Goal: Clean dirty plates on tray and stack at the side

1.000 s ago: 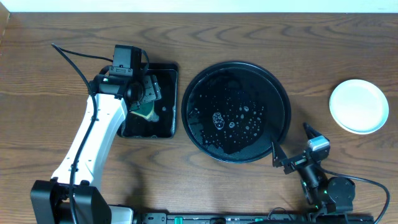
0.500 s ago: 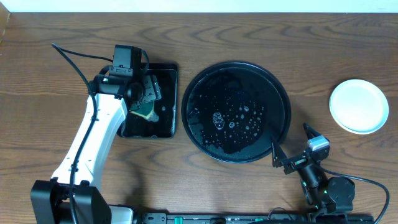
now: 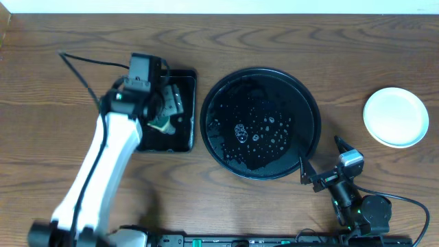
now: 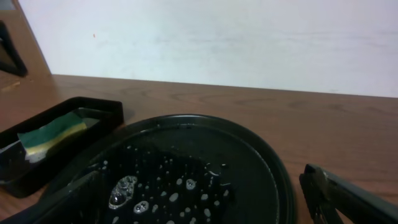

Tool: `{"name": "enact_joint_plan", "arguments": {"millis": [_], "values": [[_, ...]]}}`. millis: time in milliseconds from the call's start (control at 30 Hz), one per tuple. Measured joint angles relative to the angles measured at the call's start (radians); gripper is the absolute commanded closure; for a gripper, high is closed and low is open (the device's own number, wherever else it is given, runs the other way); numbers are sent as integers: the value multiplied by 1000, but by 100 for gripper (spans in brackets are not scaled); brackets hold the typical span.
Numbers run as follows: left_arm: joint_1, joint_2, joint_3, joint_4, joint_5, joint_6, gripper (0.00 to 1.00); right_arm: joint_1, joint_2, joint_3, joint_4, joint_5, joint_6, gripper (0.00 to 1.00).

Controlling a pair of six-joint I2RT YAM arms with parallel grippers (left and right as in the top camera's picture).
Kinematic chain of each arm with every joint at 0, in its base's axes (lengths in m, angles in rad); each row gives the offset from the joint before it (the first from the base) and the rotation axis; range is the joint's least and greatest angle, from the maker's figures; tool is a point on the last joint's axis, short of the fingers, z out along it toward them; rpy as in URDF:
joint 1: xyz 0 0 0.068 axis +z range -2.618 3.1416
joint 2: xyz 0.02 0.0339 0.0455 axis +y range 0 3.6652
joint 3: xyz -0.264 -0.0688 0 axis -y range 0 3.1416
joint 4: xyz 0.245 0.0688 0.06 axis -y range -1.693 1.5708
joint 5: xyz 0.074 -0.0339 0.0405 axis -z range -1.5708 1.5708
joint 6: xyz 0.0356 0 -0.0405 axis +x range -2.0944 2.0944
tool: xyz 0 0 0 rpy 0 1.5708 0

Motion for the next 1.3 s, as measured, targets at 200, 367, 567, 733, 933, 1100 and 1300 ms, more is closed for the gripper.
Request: {"name": "enact_joint_plan", "arguments": {"millis": [200, 367, 567, 733, 933, 1100, 1300], "values": [[-15, -307, -115, 85, -53, 0, 18, 0, 0, 0, 0, 0, 0, 1], [50, -604, -318, 283, -64, 0, 18, 0, 0, 0, 0, 0, 0, 1], [163, -917, -540, 332, -61, 0, 18, 0, 0, 0, 0, 0, 0, 1], [197, -1121, -694, 360, -60, 4, 18, 0, 0, 0, -1, 0, 0, 1], [198, -1344, -850, 459, -59, 10, 18, 0, 0, 0, 0, 0, 0, 1], [198, -1394, -950, 535, -55, 18, 18, 0, 0, 0, 0, 0, 0, 1], [198, -1397, -1081, 652, -45, 21, 18, 0, 0, 0, 0, 0, 0, 1]]}}
